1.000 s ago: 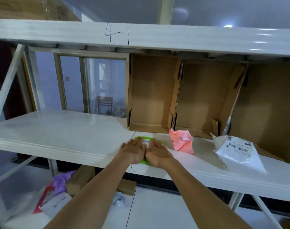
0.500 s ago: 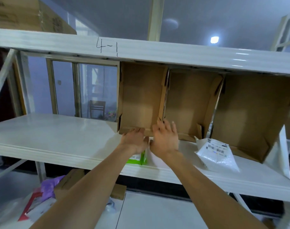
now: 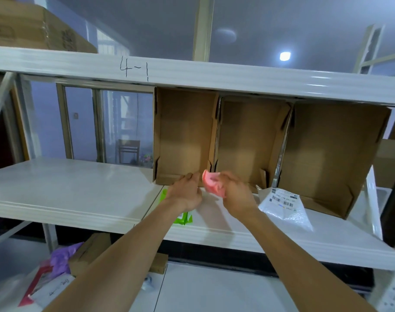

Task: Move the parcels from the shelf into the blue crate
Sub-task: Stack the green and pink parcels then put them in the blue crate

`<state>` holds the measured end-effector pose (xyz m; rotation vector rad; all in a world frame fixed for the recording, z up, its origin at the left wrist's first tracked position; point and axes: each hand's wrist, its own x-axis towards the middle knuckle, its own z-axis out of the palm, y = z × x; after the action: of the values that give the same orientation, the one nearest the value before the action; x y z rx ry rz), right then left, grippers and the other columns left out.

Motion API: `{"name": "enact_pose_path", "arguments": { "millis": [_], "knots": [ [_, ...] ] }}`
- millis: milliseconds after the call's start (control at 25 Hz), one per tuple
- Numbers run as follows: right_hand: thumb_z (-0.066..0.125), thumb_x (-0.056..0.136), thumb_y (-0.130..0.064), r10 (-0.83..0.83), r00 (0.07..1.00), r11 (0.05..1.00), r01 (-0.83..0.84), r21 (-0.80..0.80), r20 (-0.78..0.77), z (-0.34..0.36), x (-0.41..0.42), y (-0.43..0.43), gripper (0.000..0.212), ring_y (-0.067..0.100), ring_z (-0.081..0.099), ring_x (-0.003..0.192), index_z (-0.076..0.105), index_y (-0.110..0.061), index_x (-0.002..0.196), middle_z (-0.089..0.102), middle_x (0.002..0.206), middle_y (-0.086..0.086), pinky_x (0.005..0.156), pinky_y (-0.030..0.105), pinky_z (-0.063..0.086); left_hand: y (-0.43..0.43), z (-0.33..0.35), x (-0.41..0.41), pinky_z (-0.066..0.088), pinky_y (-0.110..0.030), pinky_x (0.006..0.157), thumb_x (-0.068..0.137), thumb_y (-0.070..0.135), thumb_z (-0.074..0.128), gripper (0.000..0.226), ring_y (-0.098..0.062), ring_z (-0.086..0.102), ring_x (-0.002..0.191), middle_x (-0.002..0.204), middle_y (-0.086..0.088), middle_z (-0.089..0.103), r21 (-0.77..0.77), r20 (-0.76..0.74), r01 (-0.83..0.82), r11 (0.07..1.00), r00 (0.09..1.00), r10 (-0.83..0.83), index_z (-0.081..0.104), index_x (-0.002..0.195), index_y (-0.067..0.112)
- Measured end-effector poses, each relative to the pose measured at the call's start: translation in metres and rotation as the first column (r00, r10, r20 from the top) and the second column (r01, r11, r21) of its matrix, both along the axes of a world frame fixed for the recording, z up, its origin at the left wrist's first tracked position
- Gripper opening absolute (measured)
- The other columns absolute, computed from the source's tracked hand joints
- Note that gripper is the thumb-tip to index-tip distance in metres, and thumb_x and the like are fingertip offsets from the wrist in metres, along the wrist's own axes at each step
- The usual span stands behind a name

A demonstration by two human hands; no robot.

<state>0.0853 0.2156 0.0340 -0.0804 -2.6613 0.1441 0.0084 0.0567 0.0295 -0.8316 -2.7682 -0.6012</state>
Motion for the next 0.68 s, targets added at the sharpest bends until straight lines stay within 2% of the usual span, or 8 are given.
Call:
{"name": "enact_pose_path", "arguments": {
  "millis": [80, 160, 240, 360, 480, 560, 600, 680],
  "knots": [
    [0.057, 0.089, 0.001, 0.084, 0.983, 0.995, -0.092, 0.038, 0.161, -0.010, 0.004, -0.003, 0.053, 0.028, 0.062, 0.116, 0.060, -0.027, 0.134, 0.050, 0.143, 0.001, 0.091, 0.035, 0.053, 0.000, -0.004, 0.003, 0.043, -0.046, 0.111, 0.098, 0.017, 0.050, 0.064, -0.030, 0.044, 0.142, 0.156, -0.003, 0.045, -0.020, 0.023, 0.027, 0.999, 0.999, -0.026, 0.033, 0.158, 0.030],
    [0.056, 0.085, 0.007, 0.096, 0.972, 0.994, -0.105, 0.028, 0.216, -0.021, 0.007, -0.002, 0.064, 0.030, 0.060, 0.122, 0.056, -0.029, 0.138, 0.043, 0.152, -0.002, 0.096, 0.036, 0.051, -0.001, -0.011, 0.003, 0.043, -0.046, 0.112, 0.094, 0.009, 0.051, 0.068, -0.028, 0.044, 0.142, 0.157, 0.001, 0.045, -0.048, 0.040, 0.034, 0.998, 0.999, -0.032, 0.040, 0.155, 0.035],
    [0.055, 0.084, 0.009, 0.112, 0.971, 0.994, -0.108, -0.030, 0.212, -0.020, 0.011, -0.006, 0.077, 0.031, 0.060, 0.120, 0.042, -0.031, 0.148, 0.047, 0.150, 0.000, 0.092, 0.035, 0.049, -0.003, -0.012, 0.002, 0.047, -0.045, 0.108, 0.093, 0.009, 0.049, 0.057, -0.028, 0.051, 0.135, 0.150, 0.001, 0.052, -0.030, 0.050, 0.013, 0.999, 0.999, -0.012, 0.058, 0.142, 0.035],
    [0.054, 0.087, 0.004, 0.123, 0.966, 0.988, -0.098, -0.117, 0.227, -0.016, 0.007, -0.009, 0.086, 0.031, 0.061, 0.116, 0.022, -0.031, 0.158, 0.062, 0.138, 0.004, 0.090, 0.033, 0.047, -0.004, -0.007, 0.010, 0.050, -0.039, 0.090, 0.095, 0.020, 0.043, 0.039, -0.033, 0.061, 0.117, 0.132, -0.009, 0.064, -0.084, 0.076, -0.047, 0.995, 0.996, 0.054, 0.075, 0.117, 0.019],
    [0.053, 0.091, -0.003, 0.161, 0.966, 0.960, -0.105, -0.259, 0.203, -0.014, 0.006, -0.011, 0.066, 0.027, 0.063, 0.119, 0.041, -0.033, 0.148, 0.066, 0.136, -0.004, 0.097, 0.039, 0.052, -0.006, -0.007, 0.021, 0.045, -0.040, 0.087, 0.100, 0.038, 0.034, 0.049, -0.035, 0.060, 0.115, 0.124, -0.016, 0.064, -0.125, 0.095, -0.101, 0.987, 0.989, 0.113, 0.069, 0.118, 0.009],
    [0.052, 0.092, -0.006, 0.162, 0.970, 0.939, -0.094, -0.332, 0.184, -0.014, 0.005, -0.013, 0.052, 0.024, 0.066, 0.113, 0.052, -0.029, 0.139, 0.069, 0.131, -0.006, 0.093, 0.036, 0.053, -0.006, -0.009, 0.024, 0.049, -0.040, 0.087, 0.096, 0.050, 0.034, 0.053, -0.034, 0.063, 0.108, 0.112, -0.013, 0.067, -0.163, 0.092, -0.076, 0.984, 0.992, 0.092, 0.072, 0.107, 0.015],
    [0.050, 0.091, -0.005, 0.149, 0.973, 0.928, -0.077, -0.366, 0.175, -0.014, 0.005, -0.014, 0.051, 0.024, 0.064, 0.113, 0.055, -0.026, 0.137, 0.069, 0.130, -0.005, 0.092, 0.034, 0.052, -0.005, -0.010, 0.022, 0.052, -0.038, 0.082, 0.091, 0.052, 0.041, 0.044, -0.032, 0.065, 0.101, 0.103, -0.008, 0.069, -0.169, 0.109, -0.046, 0.985, 0.992, 0.065, 0.072, 0.092, 0.021],
    [0.050, 0.091, -0.009, 0.089, 0.988, 0.909, -0.027, -0.417, 0.129, -0.014, 0.003, -0.016, 0.049, 0.025, 0.061, 0.118, 0.056, -0.024, 0.137, 0.067, 0.131, -0.002, 0.095, 0.033, 0.049, -0.005, -0.013, 0.022, 0.051, -0.034, 0.071, 0.088, 0.033, 0.060, 0.018, -0.027, 0.066, 0.090, 0.088, -0.002, 0.066, -0.149, 0.163, -0.020, 0.989, 0.986, 0.045, 0.059, 0.071, 0.026]
  ]
}}
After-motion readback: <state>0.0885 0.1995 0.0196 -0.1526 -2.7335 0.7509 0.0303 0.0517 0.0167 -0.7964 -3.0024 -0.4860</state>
